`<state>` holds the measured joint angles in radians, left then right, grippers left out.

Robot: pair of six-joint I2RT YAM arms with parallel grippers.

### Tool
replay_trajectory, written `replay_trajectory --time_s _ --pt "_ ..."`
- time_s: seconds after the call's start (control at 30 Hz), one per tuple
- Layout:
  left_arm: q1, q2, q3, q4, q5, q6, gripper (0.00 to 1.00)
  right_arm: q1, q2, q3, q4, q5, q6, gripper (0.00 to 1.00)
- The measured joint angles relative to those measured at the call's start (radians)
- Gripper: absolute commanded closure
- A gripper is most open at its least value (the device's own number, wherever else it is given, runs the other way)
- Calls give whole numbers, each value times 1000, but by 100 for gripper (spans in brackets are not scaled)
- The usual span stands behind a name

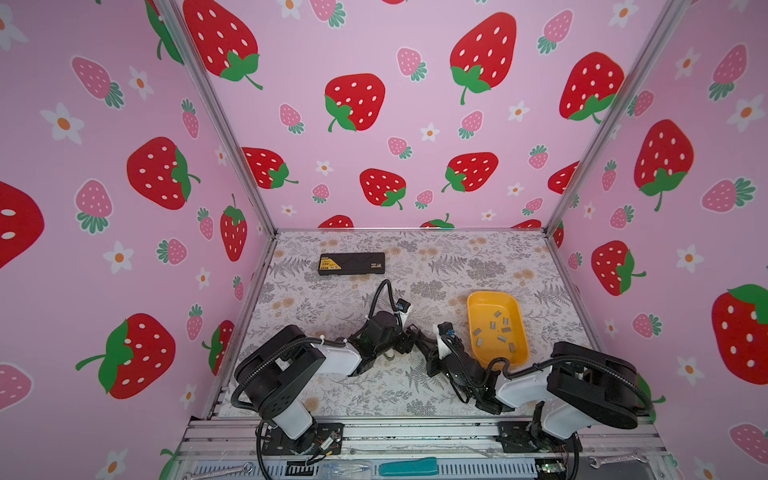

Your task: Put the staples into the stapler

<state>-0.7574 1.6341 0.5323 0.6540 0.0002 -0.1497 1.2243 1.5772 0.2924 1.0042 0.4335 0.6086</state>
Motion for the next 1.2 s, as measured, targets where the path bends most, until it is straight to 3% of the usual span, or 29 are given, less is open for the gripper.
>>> replay_trajectory --time_s 0.2,0.4,0.6,0.83,1.03,1.2 --pt "0 13 2 14 0 5 26 13 83 -18 126 -6 34 81" --pt "0 14 5 37 -1 11 26 23 191 -48 118 -33 67 81" --pt "0 -8 19 -2 -20 16 25 23 58 -12 -92 -29 52 60" --pt "4 -171 33 -60 -71 21 24 23 -212 71 -328 -28 3 40" --pt "21 -344 33 -160 -148 -10 22 15 -303 139 -525 28 1 4" --pt "91 -463 31 -285 -203 -74 20 -46 -244 199 -669 42 1 0"
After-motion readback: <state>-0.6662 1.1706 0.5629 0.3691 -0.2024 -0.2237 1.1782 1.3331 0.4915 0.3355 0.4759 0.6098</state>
